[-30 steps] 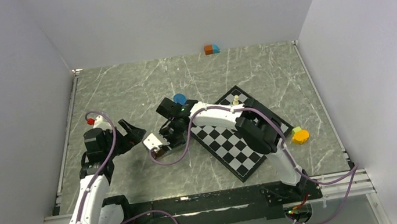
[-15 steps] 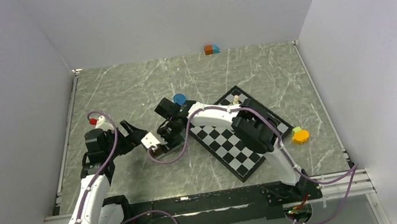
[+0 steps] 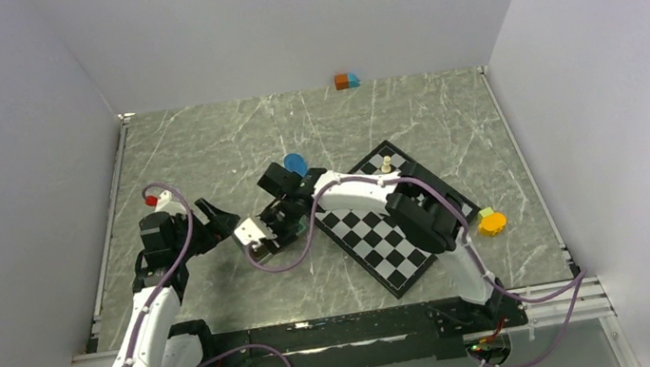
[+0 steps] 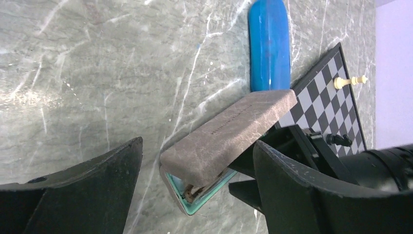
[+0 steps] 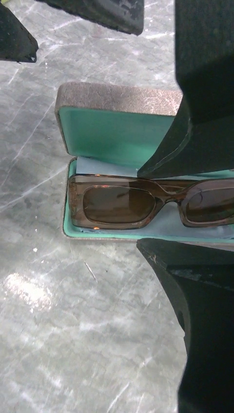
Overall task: Organize the sunglasses
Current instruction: Place the sunglasses in the sunglasses case.
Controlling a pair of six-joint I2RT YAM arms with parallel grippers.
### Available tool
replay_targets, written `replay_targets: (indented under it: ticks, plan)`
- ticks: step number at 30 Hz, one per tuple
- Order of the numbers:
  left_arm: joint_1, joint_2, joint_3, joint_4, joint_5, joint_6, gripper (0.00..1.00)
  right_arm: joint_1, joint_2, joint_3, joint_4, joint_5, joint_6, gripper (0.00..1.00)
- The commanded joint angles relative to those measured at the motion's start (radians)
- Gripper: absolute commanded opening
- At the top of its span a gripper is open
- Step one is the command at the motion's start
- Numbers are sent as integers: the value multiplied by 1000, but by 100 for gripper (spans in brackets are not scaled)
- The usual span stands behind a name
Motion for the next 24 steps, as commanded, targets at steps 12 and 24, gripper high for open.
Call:
replay_targets:
  ticks: [12, 24]
  plan:
    - [4, 1, -3, 0, -53, -13, 81, 18, -272, -199, 306, 26, 155, 52]
    - [-10, -450, -154, -302, -145, -190, 66, -71, -213, -67, 292, -74, 424, 45]
